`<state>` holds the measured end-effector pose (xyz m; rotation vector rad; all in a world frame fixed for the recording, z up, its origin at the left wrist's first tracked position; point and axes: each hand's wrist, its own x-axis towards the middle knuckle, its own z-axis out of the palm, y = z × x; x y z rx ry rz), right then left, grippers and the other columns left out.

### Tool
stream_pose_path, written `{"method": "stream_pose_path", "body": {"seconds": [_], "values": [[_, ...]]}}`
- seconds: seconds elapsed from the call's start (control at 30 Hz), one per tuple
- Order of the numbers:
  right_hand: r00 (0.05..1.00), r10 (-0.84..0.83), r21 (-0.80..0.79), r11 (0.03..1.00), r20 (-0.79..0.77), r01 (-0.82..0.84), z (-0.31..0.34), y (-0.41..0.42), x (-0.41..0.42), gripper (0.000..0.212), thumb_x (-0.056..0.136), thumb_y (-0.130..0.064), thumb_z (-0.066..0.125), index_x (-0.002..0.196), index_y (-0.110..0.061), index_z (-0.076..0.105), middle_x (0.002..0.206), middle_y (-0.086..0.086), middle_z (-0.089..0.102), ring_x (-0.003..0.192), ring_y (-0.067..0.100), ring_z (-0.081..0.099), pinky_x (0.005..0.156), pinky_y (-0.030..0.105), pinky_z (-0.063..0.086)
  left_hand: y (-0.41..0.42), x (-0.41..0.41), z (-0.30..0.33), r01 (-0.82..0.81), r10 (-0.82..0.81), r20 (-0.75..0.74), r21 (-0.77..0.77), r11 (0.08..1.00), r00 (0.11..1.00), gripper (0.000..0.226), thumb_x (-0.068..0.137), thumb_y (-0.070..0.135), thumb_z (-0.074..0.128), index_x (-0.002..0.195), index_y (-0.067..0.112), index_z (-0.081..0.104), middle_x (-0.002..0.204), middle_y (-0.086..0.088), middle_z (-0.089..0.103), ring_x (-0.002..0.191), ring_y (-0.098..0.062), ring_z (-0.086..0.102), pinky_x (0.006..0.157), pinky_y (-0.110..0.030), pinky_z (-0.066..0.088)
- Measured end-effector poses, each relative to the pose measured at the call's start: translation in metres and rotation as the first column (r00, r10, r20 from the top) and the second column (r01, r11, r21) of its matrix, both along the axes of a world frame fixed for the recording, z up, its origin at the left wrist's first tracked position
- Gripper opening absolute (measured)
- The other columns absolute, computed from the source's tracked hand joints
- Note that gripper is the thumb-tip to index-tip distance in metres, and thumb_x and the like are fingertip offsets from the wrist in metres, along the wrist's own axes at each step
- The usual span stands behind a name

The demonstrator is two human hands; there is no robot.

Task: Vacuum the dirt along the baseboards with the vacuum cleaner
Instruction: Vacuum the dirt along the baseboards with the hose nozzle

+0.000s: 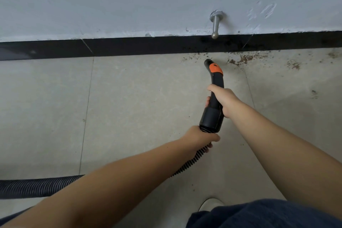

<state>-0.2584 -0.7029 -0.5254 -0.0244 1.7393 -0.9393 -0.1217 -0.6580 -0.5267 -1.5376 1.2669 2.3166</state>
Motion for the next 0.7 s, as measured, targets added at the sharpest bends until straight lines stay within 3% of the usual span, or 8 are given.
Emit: {"method": "stream_pose_path", "body": {"seconds": [0.13,0.3,0.7], "values": [[1.0,-0.002,0.0,1.0,-0.013,0.002,-0.002,-0.005,-0.012,0.02,0.087,-0.015,0.061,0.099,-0.007,0.047,0.063,0.009,0.055,0.044,0.02,0.053,0.048,0.026,0.052,-0.004,-0.011,-0.001,-0.007,0.007,0.009,0.003,1.0,1.0,0.022,0.083,0.011,0.067,0.102,0.01,0.056,0.071,-0.004,0.056,0.058,-0.014,0.052,0.055,-0.022,0.046],[1.0,0.02,0.006,1.0,-0.015,-0.019,-0.001,-0.014,-0.023,0.021,0.087,-0.016,0.061,0.101,-0.008,0.049,0.061,0.007,0.056,0.044,0.018,0.054,0.053,0.028,0.052,-0.011,-0.023,0.003,-0.024,0.024,0.005,0.009,1.0,1.0,0.013,0.085,0.012,0.066,0.085,0.016,0.054,0.072,-0.004,0.055,0.057,-0.013,0.051,0.052,-0.02,0.045],[0.987,0.159,0.003,0.987,-0.029,-0.159,-0.001,-0.025,-0.014,0.02,0.087,-0.016,0.06,0.1,-0.006,0.049,0.059,0.008,0.057,0.042,0.019,0.054,0.049,0.026,0.053,-0.008,-0.02,0.003,-0.093,0.094,-0.012,0.042,0.995,0.996,0.014,0.085,0.009,0.066,0.085,0.016,0.053,0.073,-0.004,0.053,0.059,-0.013,0.052,0.055,-0.022,0.046]]}}
